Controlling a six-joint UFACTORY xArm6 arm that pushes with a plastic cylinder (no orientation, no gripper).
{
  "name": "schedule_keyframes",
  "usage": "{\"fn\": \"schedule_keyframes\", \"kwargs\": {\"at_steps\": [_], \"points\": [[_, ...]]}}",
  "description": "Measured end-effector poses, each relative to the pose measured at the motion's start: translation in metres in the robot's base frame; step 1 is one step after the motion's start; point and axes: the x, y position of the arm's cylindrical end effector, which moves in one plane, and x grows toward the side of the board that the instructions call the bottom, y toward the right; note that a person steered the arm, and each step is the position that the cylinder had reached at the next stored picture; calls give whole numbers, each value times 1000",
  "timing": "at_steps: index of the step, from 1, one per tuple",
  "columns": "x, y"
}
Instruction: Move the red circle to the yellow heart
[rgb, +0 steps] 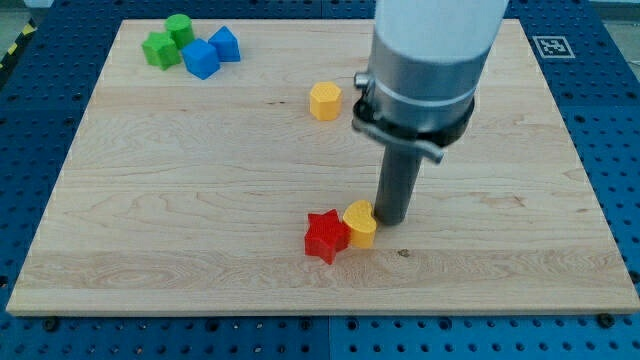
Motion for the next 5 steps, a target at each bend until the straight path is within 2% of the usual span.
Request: {"fn": "schedule_keyframes", "kwargs": {"at_steps": [2,3,5], "points": [[-116,30],[-121,33],[-176,85]]}}
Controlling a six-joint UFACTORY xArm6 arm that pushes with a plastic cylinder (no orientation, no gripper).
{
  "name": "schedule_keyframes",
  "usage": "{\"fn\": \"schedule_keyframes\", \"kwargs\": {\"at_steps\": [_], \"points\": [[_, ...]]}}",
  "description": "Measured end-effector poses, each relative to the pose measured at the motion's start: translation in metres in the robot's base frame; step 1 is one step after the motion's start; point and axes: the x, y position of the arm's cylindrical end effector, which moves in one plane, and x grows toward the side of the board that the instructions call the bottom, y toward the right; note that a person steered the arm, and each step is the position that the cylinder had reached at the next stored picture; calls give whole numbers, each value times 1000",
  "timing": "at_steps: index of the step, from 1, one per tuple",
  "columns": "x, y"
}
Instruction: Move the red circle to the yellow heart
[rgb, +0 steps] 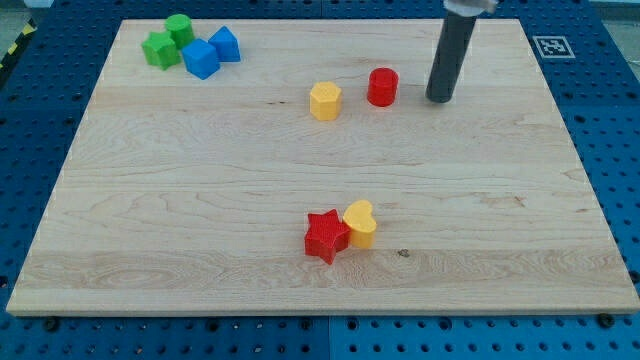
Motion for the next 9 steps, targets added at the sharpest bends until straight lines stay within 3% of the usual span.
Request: {"fn": "schedule_keyframes", "kwargs": {"at_steps": [2,5,9], "points": [[-53,-44],[4,-94],[20,-56]]}}
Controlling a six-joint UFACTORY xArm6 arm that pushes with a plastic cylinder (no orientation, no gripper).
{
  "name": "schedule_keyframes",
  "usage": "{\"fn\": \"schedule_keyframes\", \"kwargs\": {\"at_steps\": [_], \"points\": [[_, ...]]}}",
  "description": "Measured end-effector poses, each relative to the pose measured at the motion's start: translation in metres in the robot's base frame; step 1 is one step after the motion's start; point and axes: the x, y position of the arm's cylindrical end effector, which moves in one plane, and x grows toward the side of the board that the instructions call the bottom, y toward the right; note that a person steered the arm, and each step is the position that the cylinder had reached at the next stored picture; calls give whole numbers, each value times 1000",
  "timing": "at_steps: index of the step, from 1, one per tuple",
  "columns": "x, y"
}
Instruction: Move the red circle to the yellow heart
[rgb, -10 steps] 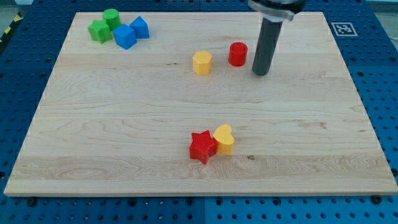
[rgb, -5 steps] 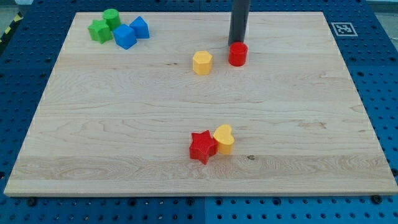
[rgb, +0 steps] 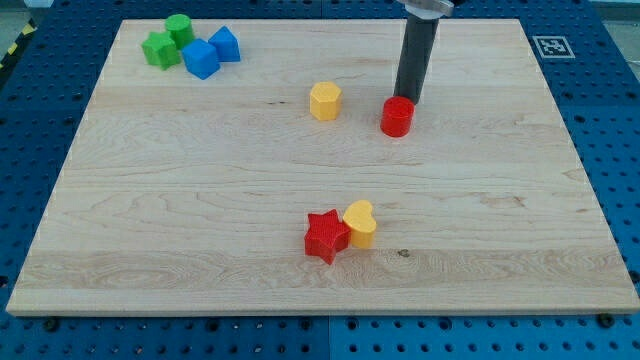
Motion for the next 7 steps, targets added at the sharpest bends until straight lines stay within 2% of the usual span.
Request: {"fn": "schedule_keyframes", "kwargs": {"at_steps": [3,6,7], "points": [[52,-2],[60,-24],[77,-28]]}}
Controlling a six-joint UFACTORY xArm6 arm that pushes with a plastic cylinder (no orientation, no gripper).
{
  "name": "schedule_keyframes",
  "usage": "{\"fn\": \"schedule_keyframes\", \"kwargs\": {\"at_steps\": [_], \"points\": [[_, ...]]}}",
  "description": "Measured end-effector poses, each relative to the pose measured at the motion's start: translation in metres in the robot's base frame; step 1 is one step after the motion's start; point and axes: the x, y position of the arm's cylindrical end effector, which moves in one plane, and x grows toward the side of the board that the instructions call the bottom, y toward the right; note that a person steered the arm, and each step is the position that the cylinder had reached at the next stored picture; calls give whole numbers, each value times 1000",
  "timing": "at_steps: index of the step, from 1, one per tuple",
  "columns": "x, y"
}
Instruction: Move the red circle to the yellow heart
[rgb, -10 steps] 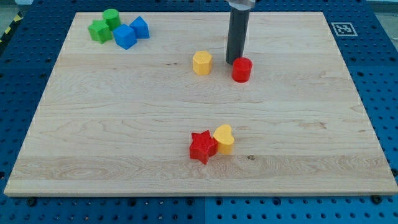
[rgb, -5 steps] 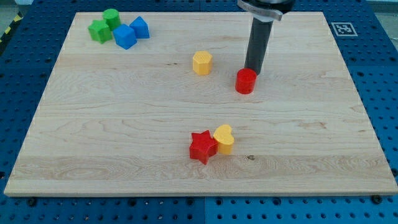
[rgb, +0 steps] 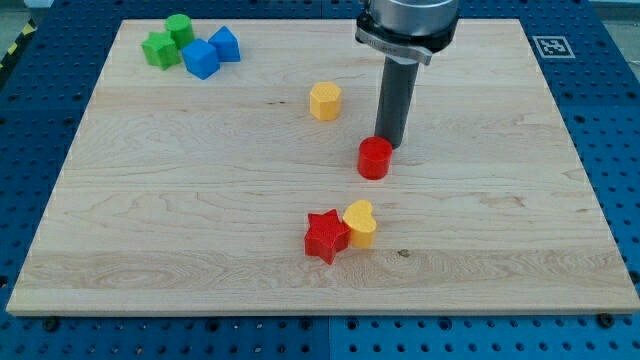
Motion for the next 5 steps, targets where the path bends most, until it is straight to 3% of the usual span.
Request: {"fn": "schedule_keyframes", "kwargs": {"at_steps": [2,5], "points": [[43,0],[60,-23]]}}
